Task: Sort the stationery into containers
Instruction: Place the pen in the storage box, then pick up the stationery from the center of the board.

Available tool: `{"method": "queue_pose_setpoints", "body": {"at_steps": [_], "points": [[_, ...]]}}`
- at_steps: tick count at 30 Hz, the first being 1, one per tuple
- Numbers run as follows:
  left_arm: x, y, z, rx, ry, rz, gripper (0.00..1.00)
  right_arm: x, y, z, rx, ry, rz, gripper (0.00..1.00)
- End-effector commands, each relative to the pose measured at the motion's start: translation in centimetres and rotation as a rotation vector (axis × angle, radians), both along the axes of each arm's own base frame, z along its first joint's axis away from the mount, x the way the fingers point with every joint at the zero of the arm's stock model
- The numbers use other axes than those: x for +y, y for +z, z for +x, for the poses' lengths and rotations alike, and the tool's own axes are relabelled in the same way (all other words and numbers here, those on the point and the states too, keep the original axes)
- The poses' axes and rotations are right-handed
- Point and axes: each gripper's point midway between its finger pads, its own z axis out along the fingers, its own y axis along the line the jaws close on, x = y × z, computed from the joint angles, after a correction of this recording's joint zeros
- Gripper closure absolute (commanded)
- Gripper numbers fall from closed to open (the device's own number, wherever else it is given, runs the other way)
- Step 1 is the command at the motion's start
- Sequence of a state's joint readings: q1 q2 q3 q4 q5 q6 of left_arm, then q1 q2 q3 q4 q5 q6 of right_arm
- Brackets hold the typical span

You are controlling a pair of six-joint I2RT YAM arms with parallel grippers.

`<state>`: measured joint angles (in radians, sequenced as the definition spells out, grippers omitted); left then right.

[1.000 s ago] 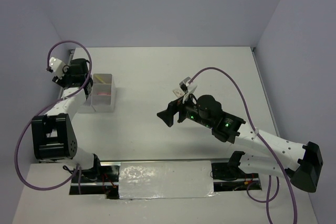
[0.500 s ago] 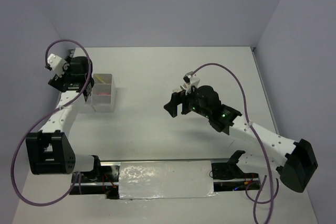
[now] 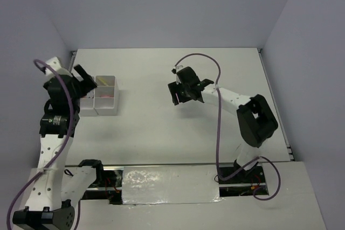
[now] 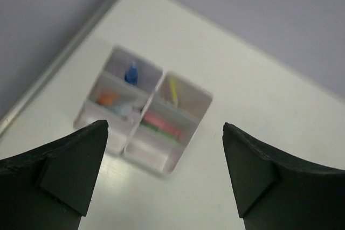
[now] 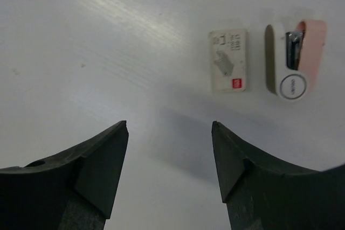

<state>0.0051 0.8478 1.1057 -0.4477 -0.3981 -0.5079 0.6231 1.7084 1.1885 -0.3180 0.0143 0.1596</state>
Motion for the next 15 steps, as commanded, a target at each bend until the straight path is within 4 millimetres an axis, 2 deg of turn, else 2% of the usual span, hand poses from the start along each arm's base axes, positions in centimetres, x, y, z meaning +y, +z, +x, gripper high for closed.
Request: {"method": "queue_pose_setpoints", "body": {"at_steps": [1,2,4,6,9,10,11,15], "points": [[-2.8,-8.4,-1.4,0.226,-0.222,0.046,0.01,-1.8,-0.4,2.8,0.001,-0.038,-0.116,0.30],[-3.0,-9.5,-1.7,0.242,-0.234,0.041,0.01,-1.4,0.4,3.9,-0.021,-0.032,-0.121,0.32],[-3.6,-8.8,-2.2,0.215,-0.260,0.043,0.01,-1.8,-0.8,4.4,0.007,-0.038,-0.161,0.32],[-4.3,-8.4,-2.4,0.189,-0.291,0.049,0.01,-1.7,-0.6,5.3,-0.002,-0.039,-0.168,0.33],[-4.7,-8.5,-2.4,0.191,-0.310,0.043,0.01,-1.9,-1.5,6.0,0.015,-0.046,-0.190,0.33],[-4.6,-8.5,-2.4,0.193,-0.308,0.043,0.01,-2.1,-2.6,6.0,0.042,-0.047,-0.207,0.33],[-4.6,-8.5,-2.4,0.192,-0.308,0.042,0.01,-2.4,-2.8,6.3,0.046,-0.053,-0.211,0.33],[-4.7,-8.4,-2.5,0.185,-0.312,0.042,0.01,-2.7,-4.5,6.5,0.085,-0.049,-0.209,0.34]]}}
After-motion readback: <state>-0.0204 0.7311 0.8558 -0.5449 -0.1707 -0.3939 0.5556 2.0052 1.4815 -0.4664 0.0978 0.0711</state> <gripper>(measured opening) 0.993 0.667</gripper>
